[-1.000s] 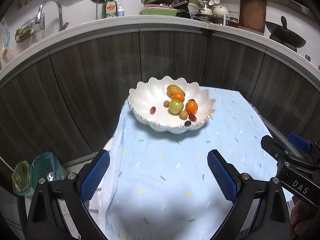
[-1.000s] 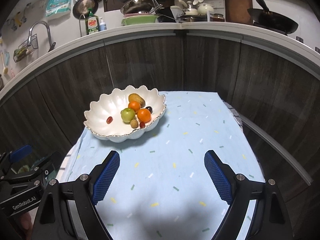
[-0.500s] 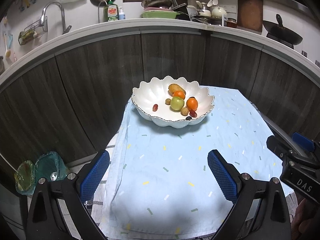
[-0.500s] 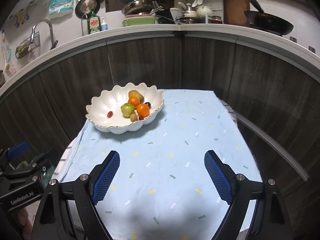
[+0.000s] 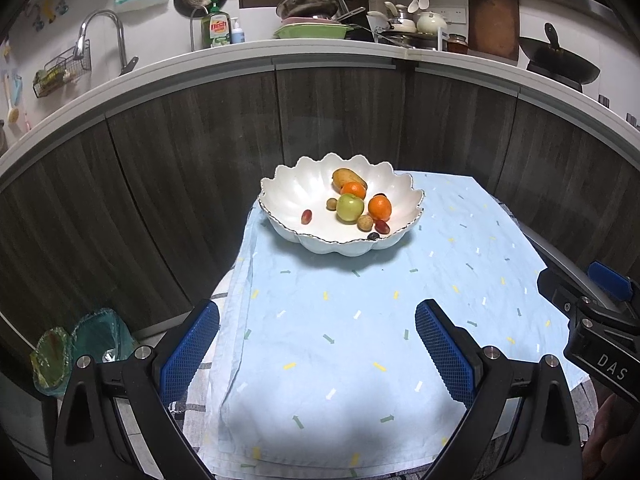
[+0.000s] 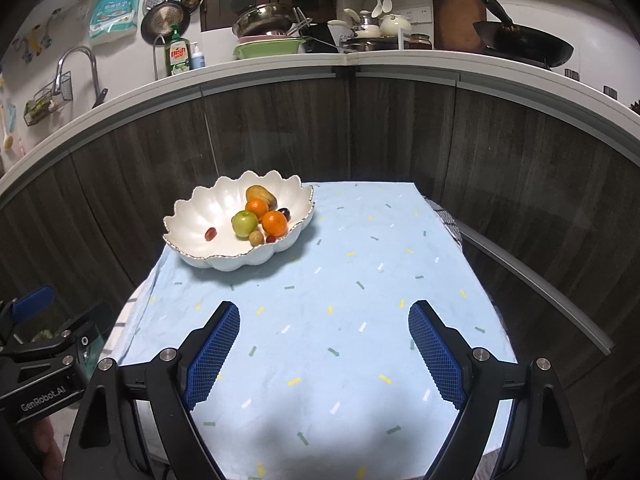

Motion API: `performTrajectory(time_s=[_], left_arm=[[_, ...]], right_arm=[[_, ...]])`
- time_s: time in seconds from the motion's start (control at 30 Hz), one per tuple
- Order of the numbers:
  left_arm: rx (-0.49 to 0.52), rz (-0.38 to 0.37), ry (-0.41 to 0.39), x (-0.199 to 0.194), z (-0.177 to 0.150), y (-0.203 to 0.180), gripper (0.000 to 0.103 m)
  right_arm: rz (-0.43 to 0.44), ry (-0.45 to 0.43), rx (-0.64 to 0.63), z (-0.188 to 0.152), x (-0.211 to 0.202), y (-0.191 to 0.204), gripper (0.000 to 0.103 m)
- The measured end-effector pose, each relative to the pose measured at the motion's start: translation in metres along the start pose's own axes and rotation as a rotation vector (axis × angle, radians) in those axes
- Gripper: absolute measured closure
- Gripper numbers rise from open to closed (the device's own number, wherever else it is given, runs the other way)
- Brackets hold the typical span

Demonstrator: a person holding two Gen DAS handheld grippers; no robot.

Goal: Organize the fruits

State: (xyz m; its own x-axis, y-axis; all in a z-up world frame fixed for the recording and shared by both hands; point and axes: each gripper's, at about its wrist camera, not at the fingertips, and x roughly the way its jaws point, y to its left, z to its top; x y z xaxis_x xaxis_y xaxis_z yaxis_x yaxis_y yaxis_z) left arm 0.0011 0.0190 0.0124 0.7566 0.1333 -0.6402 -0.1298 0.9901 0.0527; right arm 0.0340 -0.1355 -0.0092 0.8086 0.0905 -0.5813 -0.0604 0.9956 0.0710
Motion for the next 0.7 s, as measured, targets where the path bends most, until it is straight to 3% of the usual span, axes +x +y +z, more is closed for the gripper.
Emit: performTrajectory(time_s=[0.7], left_arm=[[0.004, -0.001, -0.004, -0.0018, 0.0006, 0.0005, 0.003]], right_arm=[[-0.002, -0.002, -0.003, -0.0001, -0.0025, 0.0015, 0.016]])
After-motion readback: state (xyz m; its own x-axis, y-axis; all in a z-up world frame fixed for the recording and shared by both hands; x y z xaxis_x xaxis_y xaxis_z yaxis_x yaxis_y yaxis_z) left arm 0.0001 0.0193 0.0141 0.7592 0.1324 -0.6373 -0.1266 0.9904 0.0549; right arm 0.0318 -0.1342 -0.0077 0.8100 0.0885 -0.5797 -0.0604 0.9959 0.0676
